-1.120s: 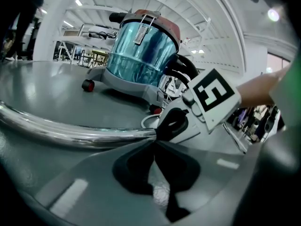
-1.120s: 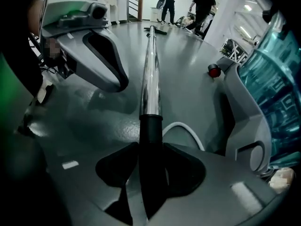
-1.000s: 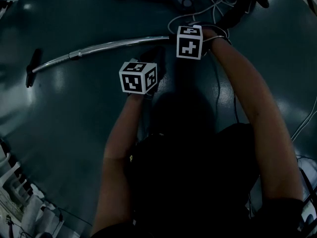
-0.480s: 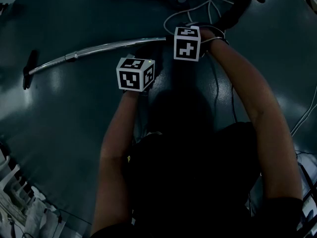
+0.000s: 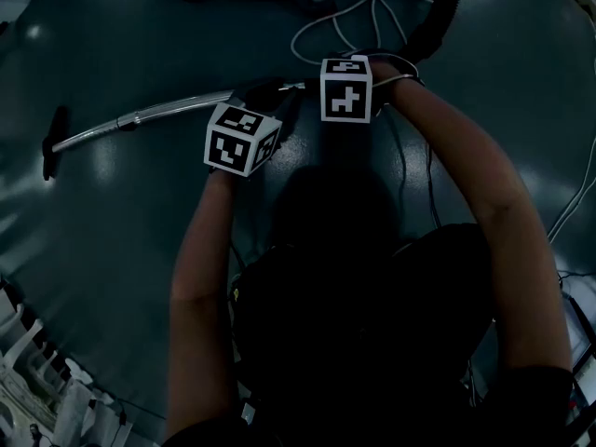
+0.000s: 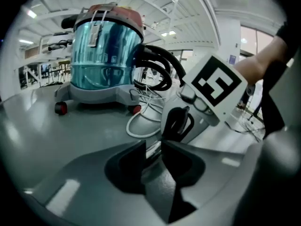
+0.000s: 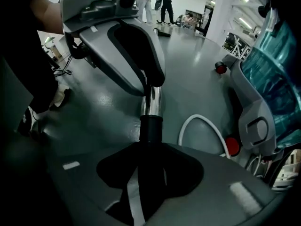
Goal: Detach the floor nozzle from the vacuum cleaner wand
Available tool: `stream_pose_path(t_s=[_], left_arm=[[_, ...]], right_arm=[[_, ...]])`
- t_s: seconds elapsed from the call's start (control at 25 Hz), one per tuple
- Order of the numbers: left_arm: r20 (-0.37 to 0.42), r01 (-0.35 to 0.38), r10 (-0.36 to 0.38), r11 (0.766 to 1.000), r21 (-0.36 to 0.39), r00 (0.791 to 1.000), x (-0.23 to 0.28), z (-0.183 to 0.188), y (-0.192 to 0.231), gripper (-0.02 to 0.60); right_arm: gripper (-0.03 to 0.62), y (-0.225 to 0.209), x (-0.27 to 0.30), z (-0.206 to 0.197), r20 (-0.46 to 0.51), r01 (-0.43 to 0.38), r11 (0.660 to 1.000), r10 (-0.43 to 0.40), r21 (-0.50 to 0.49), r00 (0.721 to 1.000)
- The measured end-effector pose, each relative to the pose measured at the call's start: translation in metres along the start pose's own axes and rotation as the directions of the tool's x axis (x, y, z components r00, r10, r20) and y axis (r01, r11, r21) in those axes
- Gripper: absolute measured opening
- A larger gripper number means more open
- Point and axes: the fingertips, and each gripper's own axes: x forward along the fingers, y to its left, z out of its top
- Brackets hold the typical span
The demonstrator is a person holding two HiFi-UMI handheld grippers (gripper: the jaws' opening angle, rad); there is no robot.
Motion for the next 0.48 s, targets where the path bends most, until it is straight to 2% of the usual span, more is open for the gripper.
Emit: stream_pose_path(t_s=[0.16,0.28,0.36,0.48], left_arm=[[-0.055,0.059,-0.051,0.987,0.151,0.997,-0.001,-0.002,-0.015,0.145],[-0.099,0.109,-0.085,0.957,0.269,0.991,0.000,-0.004,-0.030,0.168],[-0.152,0.160,-0.113,0.924,0.348,0.982,0.003,-0.007,-0.044,0.204],[-0.255,0.241,-0.130,0.846,0.476,0.958,0.010,-0.013,-0.062,0.216]], right_arm=[[0.152,0.015,-0.007,-0.011,0.000,-0.027,0.999,0.027,0.017,1.000],[0.152,0.027,-0.013,-0.021,0.001,-0.043,0.999,0.043,0.021,0.999],[0.152,0.036,-0.017,-0.027,0.002,-0.054,0.998,0.054,0.021,0.999],[0.152,0.048,-0.024,-0.036,0.002,-0.066,0.997,0.066,0.028,0.998]])
